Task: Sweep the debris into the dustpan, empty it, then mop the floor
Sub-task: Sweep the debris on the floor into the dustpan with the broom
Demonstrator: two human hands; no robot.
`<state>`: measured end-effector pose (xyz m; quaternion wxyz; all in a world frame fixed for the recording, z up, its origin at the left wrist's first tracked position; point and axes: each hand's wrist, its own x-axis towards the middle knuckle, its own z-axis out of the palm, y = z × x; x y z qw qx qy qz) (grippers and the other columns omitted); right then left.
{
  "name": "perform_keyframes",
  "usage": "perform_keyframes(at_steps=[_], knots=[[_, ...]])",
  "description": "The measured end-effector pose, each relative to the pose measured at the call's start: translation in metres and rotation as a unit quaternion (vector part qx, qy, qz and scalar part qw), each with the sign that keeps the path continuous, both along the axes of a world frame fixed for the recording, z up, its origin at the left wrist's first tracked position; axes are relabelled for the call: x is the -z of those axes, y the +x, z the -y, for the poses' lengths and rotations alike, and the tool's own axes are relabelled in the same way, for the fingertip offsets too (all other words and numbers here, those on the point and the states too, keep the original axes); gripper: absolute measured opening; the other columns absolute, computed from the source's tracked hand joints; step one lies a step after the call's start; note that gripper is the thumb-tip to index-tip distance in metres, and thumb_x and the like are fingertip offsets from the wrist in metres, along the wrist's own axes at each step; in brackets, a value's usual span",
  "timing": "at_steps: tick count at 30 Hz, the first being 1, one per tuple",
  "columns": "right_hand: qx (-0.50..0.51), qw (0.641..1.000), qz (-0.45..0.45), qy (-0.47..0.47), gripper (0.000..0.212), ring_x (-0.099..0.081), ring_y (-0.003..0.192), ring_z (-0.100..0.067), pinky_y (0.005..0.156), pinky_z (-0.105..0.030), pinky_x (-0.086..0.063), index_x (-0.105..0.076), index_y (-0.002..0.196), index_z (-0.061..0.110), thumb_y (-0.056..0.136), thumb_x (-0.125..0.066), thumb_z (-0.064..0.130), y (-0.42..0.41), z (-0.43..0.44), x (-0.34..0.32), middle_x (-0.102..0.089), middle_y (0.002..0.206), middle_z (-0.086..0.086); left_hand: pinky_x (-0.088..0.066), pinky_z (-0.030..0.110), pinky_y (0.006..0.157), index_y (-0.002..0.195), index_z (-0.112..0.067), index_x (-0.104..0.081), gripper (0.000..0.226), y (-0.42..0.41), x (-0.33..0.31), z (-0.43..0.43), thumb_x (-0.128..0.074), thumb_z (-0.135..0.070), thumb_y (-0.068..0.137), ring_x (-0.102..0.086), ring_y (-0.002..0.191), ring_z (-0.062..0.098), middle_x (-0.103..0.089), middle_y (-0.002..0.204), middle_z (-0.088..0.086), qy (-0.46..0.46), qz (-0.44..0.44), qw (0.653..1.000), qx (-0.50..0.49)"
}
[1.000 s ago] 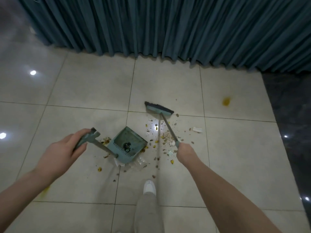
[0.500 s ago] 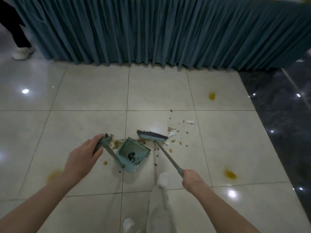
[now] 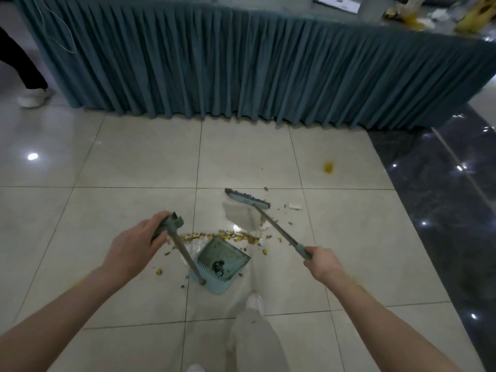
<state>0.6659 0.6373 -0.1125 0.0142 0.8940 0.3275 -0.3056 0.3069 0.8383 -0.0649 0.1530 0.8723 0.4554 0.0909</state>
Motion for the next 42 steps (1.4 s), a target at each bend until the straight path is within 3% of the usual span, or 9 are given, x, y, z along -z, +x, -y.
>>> perform_keyframes(at_steps=[6,9,16,21,23,26,30,38,42], knots=[[0.022,0.999,0.017,0.023,0.034,-0.063,0.106,-0.031,0.085,-0.031,-0.050,-0.062,0.125,0.015,0.092,-0.054,0.012,0.079,-0.086,0.001,-0.067,0.114,-0.014,-0.035,0.020,0.044,0.129,-0.025,-0.045,0.041,0.068,0.005,-0.044,-0.058,-0.024,0.091,-0.052,0.055,0.012,-0.065,0.088,0.000,-0.007,0.005,1.000,0.018],[0.030,0.999,0.016,0.030,0.030,-0.063,0.104,-0.031,0.080,-0.031,-0.049,-0.064,0.119,0.013,0.091,-0.054,0.011,0.126,-0.133,0.005,-0.067,0.111,-0.015,-0.041,0.028,0.048,0.130,-0.028,-0.043,0.042,0.112,0.012,-0.075,-0.058,-0.023,0.091,-0.056,0.059,0.017,-0.064,0.090,-0.001,-0.020,0.001,1.000,0.015],[0.038,0.999,0.007,0.018,0.027,-0.057,0.080,-0.028,0.068,-0.027,-0.045,-0.066,0.111,0.015,0.091,-0.050,0.009,0.231,-0.228,0.037,-0.060,0.089,-0.008,-0.048,0.029,0.049,0.132,-0.034,-0.041,0.043,0.200,0.030,-0.137,-0.054,-0.031,0.092,-0.059,0.061,0.012,-0.064,0.092,-0.006,-0.035,-0.021,0.999,0.005],[0.041,0.999,0.001,0.007,0.029,-0.063,0.098,-0.031,0.075,-0.029,-0.048,-0.064,0.116,0.012,0.092,-0.048,0.011,0.278,-0.277,0.069,-0.064,0.100,-0.012,-0.050,0.033,0.048,0.131,-0.032,-0.043,0.043,0.234,0.044,-0.166,-0.057,-0.028,0.090,-0.060,0.060,0.017,-0.064,0.092,-0.005,-0.027,-0.031,0.999,0.005],[0.015,1.000,0.006,-0.017,0.031,-0.061,0.093,-0.030,0.073,-0.030,-0.049,-0.061,0.120,0.013,0.094,-0.045,0.010,0.285,-0.287,0.079,-0.060,0.098,-0.011,-0.050,0.033,0.049,0.129,-0.031,-0.045,0.042,0.242,0.046,-0.170,-0.058,-0.026,0.090,-0.060,0.061,0.017,-0.064,0.096,-0.005,-0.025,-0.029,0.999,-0.008],[-0.001,0.999,0.004,-0.045,0.031,-0.059,0.083,-0.028,0.068,-0.030,-0.051,-0.058,0.122,0.010,0.095,-0.043,0.009,0.281,-0.281,0.087,-0.057,0.093,-0.010,-0.049,0.032,0.052,0.128,-0.031,-0.046,0.040,0.249,0.046,-0.169,-0.059,-0.024,0.090,-0.060,0.062,0.019,-0.064,0.097,-0.005,-0.031,-0.022,0.999,-0.033],[-0.010,0.999,-0.011,-0.042,0.032,-0.062,0.101,-0.032,0.077,-0.033,-0.049,-0.057,0.121,0.007,0.094,-0.041,0.007,0.261,-0.242,0.090,-0.062,0.111,-0.016,-0.048,0.032,0.051,0.127,-0.030,-0.047,0.041,0.247,0.045,-0.156,-0.060,-0.022,0.090,-0.060,0.062,0.020,-0.064,0.095,-0.002,-0.030,-0.021,0.999,-0.032],[-0.029,0.995,-0.044,-0.085,0.035,-0.062,0.094,-0.029,0.075,-0.031,-0.049,-0.054,0.124,0.014,0.092,-0.041,0.008,0.197,-0.132,0.073,-0.061,0.105,-0.012,-0.049,0.033,0.050,0.129,-0.032,-0.043,0.042,0.214,0.040,-0.110,-0.057,-0.025,0.091,-0.061,0.064,0.020,-0.064,0.094,-0.004,-0.014,-0.017,1.000,-0.008],[-0.014,0.995,-0.050,-0.088,0.036,-0.063,0.105,-0.029,0.084,-0.034,-0.054,-0.054,0.128,0.015,0.095,-0.041,0.011,0.152,-0.074,0.058,-0.061,0.110,-0.011,-0.048,0.032,0.053,0.131,-0.035,-0.039,0.042,0.182,0.036,-0.066,-0.054,-0.030,0.092,-0.061,0.067,0.016,-0.063,0.095,-0.007,-0.024,-0.014,0.999,-0.018]])
